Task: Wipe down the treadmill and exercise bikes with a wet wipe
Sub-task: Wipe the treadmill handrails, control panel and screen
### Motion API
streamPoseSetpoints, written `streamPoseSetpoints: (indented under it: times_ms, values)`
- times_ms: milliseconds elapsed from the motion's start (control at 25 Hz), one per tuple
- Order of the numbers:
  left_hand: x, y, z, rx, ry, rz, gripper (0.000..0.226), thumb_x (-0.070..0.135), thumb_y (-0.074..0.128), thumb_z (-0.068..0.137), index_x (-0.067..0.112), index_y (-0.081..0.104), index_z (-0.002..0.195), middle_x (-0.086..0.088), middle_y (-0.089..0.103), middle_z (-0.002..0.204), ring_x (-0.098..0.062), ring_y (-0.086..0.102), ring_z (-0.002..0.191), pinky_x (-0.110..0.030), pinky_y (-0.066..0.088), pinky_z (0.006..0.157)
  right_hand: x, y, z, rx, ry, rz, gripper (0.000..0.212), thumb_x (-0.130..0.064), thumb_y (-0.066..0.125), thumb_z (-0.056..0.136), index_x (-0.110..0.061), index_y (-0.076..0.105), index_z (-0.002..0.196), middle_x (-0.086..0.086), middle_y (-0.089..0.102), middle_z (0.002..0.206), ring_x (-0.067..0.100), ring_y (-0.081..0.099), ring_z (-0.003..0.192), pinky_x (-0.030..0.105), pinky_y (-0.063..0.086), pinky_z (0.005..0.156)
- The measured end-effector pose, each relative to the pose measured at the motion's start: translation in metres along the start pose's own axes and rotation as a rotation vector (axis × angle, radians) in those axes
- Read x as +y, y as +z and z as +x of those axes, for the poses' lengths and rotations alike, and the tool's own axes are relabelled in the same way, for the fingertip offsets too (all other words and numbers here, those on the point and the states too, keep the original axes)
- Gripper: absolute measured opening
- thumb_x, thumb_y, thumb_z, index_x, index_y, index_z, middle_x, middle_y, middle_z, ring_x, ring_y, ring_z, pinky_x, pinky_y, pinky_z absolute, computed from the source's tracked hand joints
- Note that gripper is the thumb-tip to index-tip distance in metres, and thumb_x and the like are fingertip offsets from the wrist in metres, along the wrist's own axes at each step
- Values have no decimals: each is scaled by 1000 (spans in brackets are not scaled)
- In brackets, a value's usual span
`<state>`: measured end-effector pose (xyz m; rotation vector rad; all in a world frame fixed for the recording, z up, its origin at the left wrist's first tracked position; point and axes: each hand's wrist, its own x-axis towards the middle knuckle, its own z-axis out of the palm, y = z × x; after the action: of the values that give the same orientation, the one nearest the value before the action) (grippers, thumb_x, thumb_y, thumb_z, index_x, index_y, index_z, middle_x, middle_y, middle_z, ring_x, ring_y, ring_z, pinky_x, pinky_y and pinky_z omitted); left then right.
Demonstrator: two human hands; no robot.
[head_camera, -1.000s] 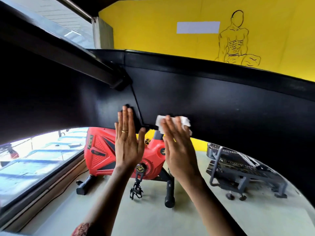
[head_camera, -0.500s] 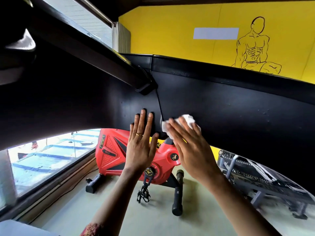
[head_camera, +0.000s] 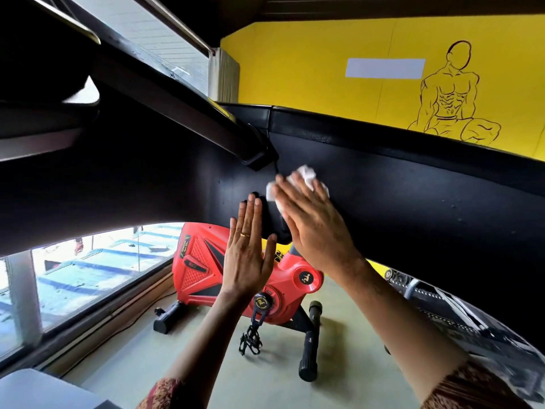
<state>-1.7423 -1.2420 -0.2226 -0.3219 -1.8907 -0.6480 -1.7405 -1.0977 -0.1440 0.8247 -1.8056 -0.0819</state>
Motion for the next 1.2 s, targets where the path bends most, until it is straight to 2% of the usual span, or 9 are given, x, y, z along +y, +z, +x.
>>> streamPoseSetpoints:
  times_ms: [160, 320, 440, 560, 640, 800, 920, 1080, 1200]
  values:
    - [-3, 0, -1, 8, -67, -3, 69, 47, 32, 96, 12, 4, 150, 0, 1, 158, -14, -3, 146, -28, -3, 118, 4, -8, -29, -136, -140, -17, 45, -19, 33, 97, -11, 44, 139, 6, 41, 147, 24, 34, 138, 40, 19, 115]
    - [-4, -1, -2, -2, -61, 17, 70, 49, 30, 97, 13, 3, 150, 1, -1, 159, -15, -3, 146, -26, -6, 118, 10, -4, 33, -69, -188, -59, 52, -5, 40, 84, -9, 50, 135, 6, 47, 143, 28, 39, 135, 38, 16, 114]
    - [-4, 2, -2, -2, -70, 5, 70, 50, 29, 97, 13, 1, 150, 0, -2, 158, -16, -3, 147, -27, -5, 118, 12, -3, 34, -82, -212, -97, 51, -5, 44, 86, -9, 49, 136, 6, 45, 145, 28, 36, 137, 39, 16, 115]
    - [-8, 2, -3, -29, -41, -2, 71, 52, 26, 97, 11, 2, 150, -2, -4, 158, -18, -5, 147, -29, -4, 118, 4, -8, -16, -180, -359, -75, 49, -13, 27, 91, -6, 55, 131, 9, 51, 139, 29, 42, 133, 42, 23, 114]
    - [-10, 2, -4, -39, -20, 3, 72, 53, 26, 97, 11, 2, 150, -2, -6, 158, -18, -6, 146, -31, -3, 119, 6, -12, -13, -220, -416, -62, 51, -14, 24, 89, -7, 57, 129, 8, 55, 135, 28, 46, 130, 43, 27, 114]
    - [-7, 1, -3, -39, -36, 0, 71, 50, 30, 96, 15, -1, 150, 3, -9, 158, -16, -7, 146, -31, -4, 119, 14, -7, 44, -146, -294, -102, 57, -3, 31, 81, -12, 52, 133, 5, 48, 142, 26, 40, 135, 41, 21, 114]
    - [-7, -2, -3, -44, -47, 14, 72, 48, 32, 96, 13, 3, 151, 1, -5, 158, -16, -5, 146, -30, -4, 119, 16, -3, 21, -123, -261, -111, 55, -4, 40, 85, -10, 45, 139, 5, 41, 147, 25, 32, 139, 39, 15, 116]
    - [6, -4, 6, -30, 58, 19, 70, 46, 34, 96, 9, 7, 150, -3, 2, 158, -15, -1, 146, -27, -4, 118, 21, -10, 0, -109, -262, -97, 59, -2, 51, 83, -11, 44, 141, 5, 41, 148, 24, 33, 139, 38, 16, 115]
    - [29, -1, 25, 12, 68, -20, 71, 44, 35, 96, 5, 7, 148, -4, 4, 155, -12, -2, 145, -24, -5, 117, 36, -19, 30, 29, -55, -77, 56, -2, 50, 84, -10, 46, 139, 6, 42, 147, 26, 36, 137, 37, 15, 114]
